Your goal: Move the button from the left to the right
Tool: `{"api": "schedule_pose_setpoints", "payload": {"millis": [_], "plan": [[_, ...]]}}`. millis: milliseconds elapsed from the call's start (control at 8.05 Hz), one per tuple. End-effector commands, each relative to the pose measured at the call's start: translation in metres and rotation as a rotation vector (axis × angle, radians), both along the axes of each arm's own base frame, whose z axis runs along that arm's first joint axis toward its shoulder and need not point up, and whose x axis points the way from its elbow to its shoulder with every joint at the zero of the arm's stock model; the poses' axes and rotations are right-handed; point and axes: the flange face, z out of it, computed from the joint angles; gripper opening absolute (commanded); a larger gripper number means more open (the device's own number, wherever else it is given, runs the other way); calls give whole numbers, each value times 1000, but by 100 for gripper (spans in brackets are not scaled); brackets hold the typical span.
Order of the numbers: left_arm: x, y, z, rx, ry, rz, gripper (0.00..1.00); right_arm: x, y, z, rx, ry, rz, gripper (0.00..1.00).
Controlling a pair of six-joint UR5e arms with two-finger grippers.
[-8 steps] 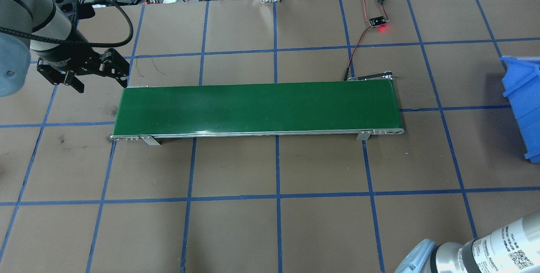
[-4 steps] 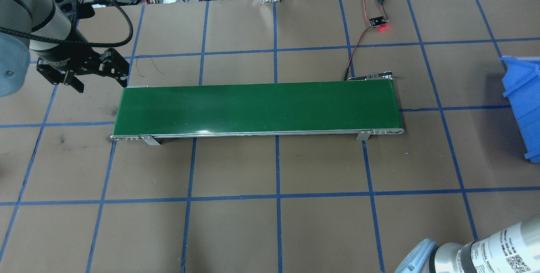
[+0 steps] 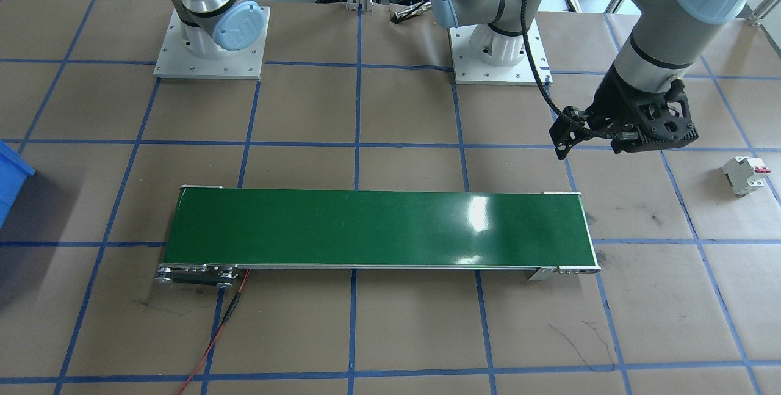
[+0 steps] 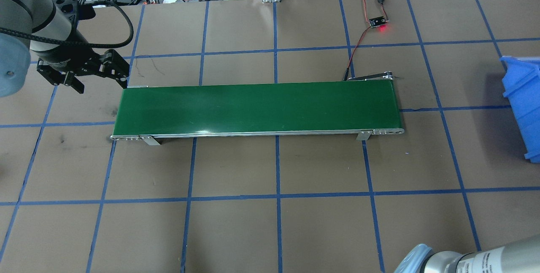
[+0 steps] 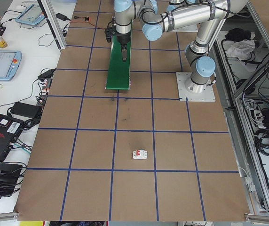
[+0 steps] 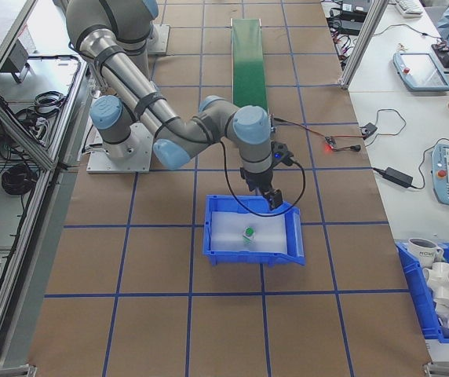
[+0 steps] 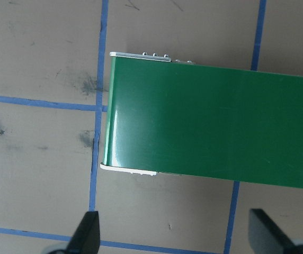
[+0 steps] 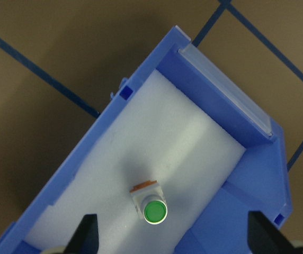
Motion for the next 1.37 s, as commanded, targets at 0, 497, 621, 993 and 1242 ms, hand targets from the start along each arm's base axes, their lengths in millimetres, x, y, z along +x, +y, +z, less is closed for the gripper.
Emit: {"api": "schedule_pose_setpoints", "payload": {"millis": [0, 497, 621, 993, 1242], "plan": [[0, -1, -1, 2, 0, -3, 100, 119, -12, 61, -14, -62, -242, 100], [1, -3, -5, 8, 2, -1, 100, 256, -5, 109, 3, -158, -431, 100], [1, -3, -5, 8, 2, -1, 100, 294, 2, 117, 23, -171, -420, 100], [1, -4, -8, 12, 4, 3, 100, 358, 15, 115, 96, -217, -598, 100], [1, -6, -7, 7, 3, 11, 100, 422, 26, 117, 97, -199, -682, 100]]}}
